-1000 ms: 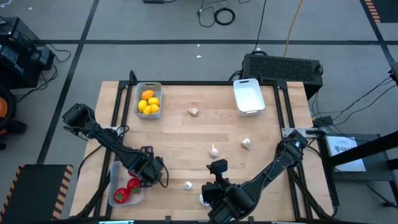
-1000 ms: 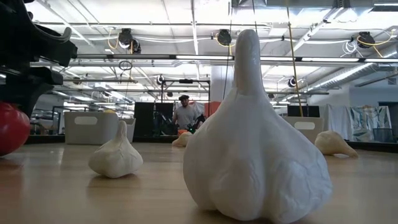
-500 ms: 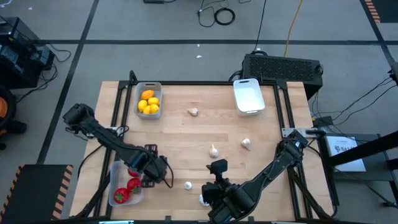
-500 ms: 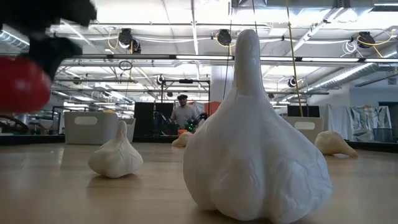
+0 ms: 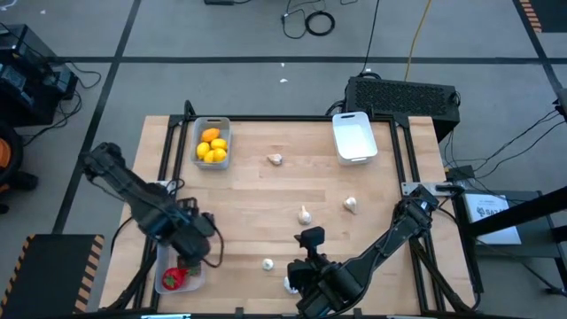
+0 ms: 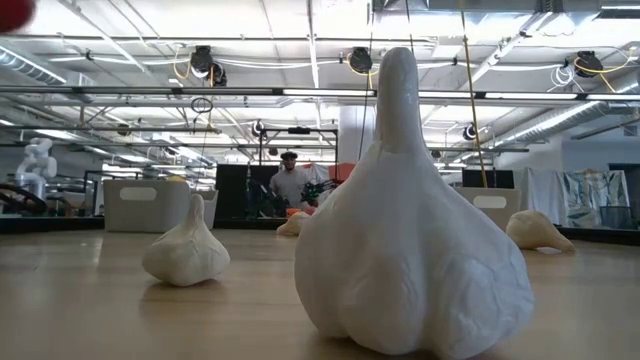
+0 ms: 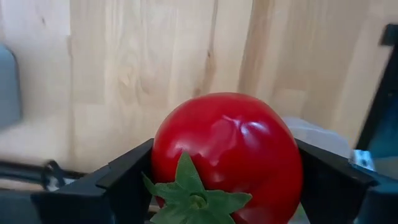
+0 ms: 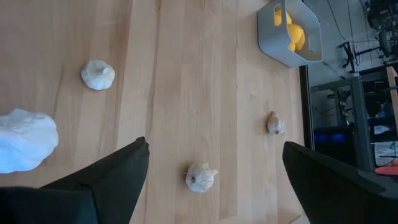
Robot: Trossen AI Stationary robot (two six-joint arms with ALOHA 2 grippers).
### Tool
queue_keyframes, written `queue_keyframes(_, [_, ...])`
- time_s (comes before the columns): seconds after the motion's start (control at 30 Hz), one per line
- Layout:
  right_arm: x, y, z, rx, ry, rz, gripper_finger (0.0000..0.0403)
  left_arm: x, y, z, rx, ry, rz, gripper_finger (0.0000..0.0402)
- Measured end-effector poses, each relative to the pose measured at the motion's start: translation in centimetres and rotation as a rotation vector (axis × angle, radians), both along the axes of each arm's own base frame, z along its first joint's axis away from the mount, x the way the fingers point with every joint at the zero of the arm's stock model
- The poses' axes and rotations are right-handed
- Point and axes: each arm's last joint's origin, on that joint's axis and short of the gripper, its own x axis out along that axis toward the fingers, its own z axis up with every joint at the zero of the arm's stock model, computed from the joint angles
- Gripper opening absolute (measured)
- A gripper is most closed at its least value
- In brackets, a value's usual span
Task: Sort produce into baskets
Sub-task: Put the red tomato into the transparent bin
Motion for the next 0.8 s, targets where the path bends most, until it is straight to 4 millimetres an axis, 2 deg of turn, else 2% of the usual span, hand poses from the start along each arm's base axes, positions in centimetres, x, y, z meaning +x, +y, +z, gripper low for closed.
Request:
queue_keyframes(0.17, [0.0, 0.0, 0.0, 0.001, 0.002, -0.004, 0.0357, -3.1, -0.2, 0.8, -0.042, -0.038, 0.075, 0.0324])
queue_keyframes(0.27, [0.0, 0.0, 0.0, 0.001, 0.002, -0.004, 0.0357, -4.2, -0.4, 0.8, -0.047, -0.053, 0.113, 0.0325])
queue_keyframes(0.63, [0.0, -0.1, 0.0, -0.001, 0.005, -0.001, 0.0357, -7.2, -1.9, -1.7, -0.055, 0.118, 0.255, 0.0325])
queue_keyframes(0.8, [0.1, -0.2, 0.0, -0.013, 0.014, 0.013, 0.0357, -7.6, -2.4, -2.8, -0.061, 0.119, 0.291, 0.0325])
